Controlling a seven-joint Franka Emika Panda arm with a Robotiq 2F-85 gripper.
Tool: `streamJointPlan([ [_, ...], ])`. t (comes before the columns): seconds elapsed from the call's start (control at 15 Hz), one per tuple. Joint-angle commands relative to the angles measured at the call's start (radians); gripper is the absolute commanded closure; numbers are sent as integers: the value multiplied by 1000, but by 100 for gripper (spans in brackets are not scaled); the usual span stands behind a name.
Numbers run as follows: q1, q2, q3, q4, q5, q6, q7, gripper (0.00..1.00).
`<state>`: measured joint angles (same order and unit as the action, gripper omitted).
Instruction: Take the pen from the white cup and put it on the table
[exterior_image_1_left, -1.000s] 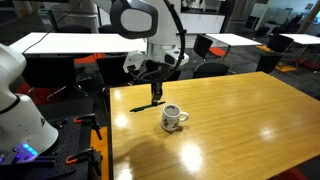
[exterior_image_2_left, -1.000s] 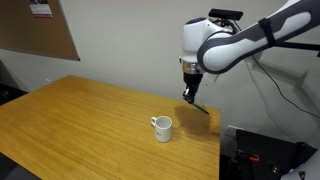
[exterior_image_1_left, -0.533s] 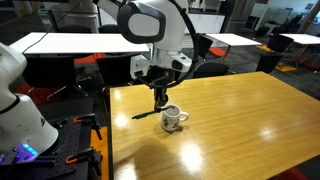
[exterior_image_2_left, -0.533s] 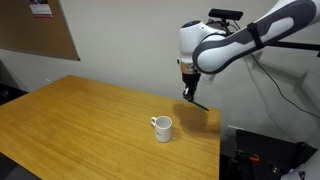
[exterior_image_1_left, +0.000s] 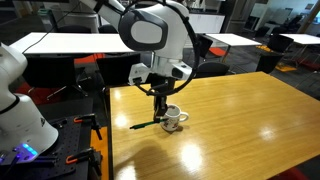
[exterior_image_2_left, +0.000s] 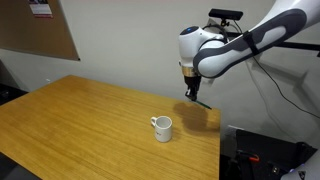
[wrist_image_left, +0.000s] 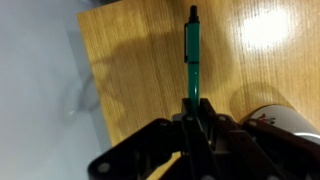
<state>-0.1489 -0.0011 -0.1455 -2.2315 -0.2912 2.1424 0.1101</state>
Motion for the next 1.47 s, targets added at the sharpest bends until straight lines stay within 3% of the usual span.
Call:
streamJointPlan([
  [0.0,-16,-19,-19,-24,-63,28,95,97],
  [0.53,-47,18,-51,-63,12,165,62,97],
  [1.4,-67,130,-97,-23,-5,149,125,97],
])
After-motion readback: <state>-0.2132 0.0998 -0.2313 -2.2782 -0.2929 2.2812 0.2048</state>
